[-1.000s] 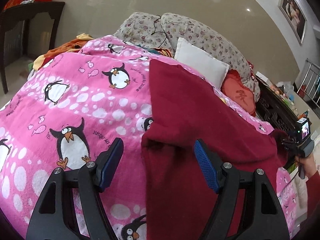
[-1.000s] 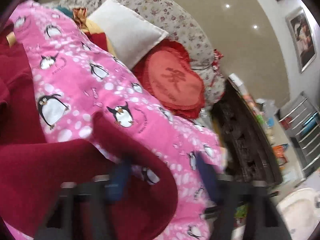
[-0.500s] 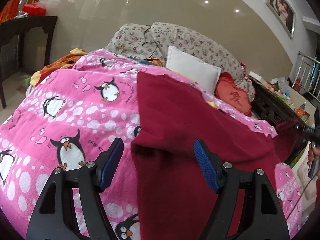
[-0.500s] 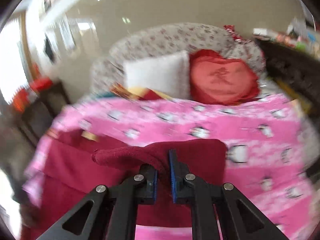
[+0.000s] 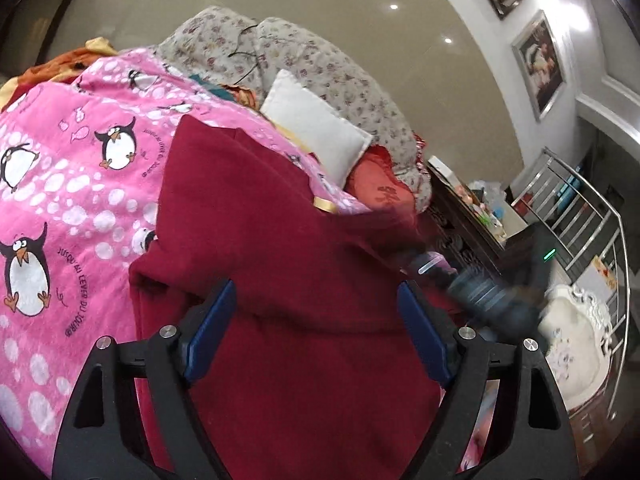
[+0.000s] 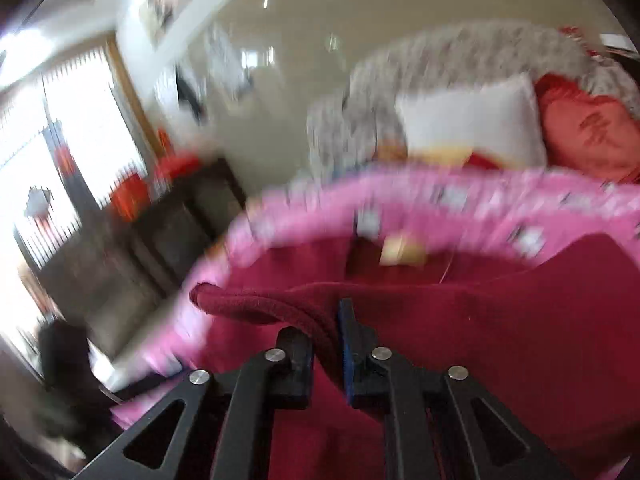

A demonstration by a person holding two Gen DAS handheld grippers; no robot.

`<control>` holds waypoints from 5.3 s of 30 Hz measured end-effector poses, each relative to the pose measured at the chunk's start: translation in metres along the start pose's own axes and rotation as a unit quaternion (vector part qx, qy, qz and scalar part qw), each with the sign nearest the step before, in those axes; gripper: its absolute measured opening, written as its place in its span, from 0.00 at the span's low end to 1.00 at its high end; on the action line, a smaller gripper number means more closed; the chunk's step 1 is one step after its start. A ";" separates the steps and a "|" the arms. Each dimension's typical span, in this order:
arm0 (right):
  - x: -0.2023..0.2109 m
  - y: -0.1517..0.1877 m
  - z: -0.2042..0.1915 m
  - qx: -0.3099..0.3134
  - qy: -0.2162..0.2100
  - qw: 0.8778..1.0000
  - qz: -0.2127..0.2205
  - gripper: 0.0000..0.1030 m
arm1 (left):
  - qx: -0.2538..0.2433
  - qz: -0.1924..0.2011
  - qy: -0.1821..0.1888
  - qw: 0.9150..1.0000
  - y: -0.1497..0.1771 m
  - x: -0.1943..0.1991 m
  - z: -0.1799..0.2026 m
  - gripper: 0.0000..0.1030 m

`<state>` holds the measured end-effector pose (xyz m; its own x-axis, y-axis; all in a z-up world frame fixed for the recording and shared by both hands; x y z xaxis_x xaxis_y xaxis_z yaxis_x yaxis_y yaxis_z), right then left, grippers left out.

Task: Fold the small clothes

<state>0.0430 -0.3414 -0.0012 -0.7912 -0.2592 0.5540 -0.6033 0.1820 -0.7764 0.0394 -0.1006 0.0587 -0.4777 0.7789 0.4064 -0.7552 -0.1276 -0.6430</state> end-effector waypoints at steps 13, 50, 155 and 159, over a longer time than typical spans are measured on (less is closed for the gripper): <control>0.057 0.003 0.014 0.010 -0.016 0.999 0.035 0.46 | 0.030 -0.067 -0.012 0.997 -0.005 -0.044 0.021 0.80; 0.129 -0.006 0.138 -0.159 0.068 0.981 0.091 0.56 | 0.013 -0.088 -0.122 0.989 -0.013 -0.073 0.033 0.59; 0.090 0.042 0.110 0.123 0.279 0.950 -0.058 0.30 | -0.029 -0.067 -0.244 0.967 -0.025 -0.057 -0.017 0.06; 0.102 0.037 0.119 0.091 0.261 0.959 -0.053 0.31 | -0.022 -0.062 -0.232 0.970 -0.024 -0.049 -0.017 0.09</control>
<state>-0.0478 -0.4736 -0.0096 -0.6977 0.2526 0.6703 -0.6929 -0.0004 -0.7210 0.0890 -0.1255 0.0434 -0.5429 0.4245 0.7246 -0.8045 -0.0155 -0.5937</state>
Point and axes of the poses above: each gripper's, at about its wrist camera, not at the fingertips, and x roughly against the way its jaws point, z to its right, y to its underside, the point moved 1 cm from there along -x, roughly the way its jaws point
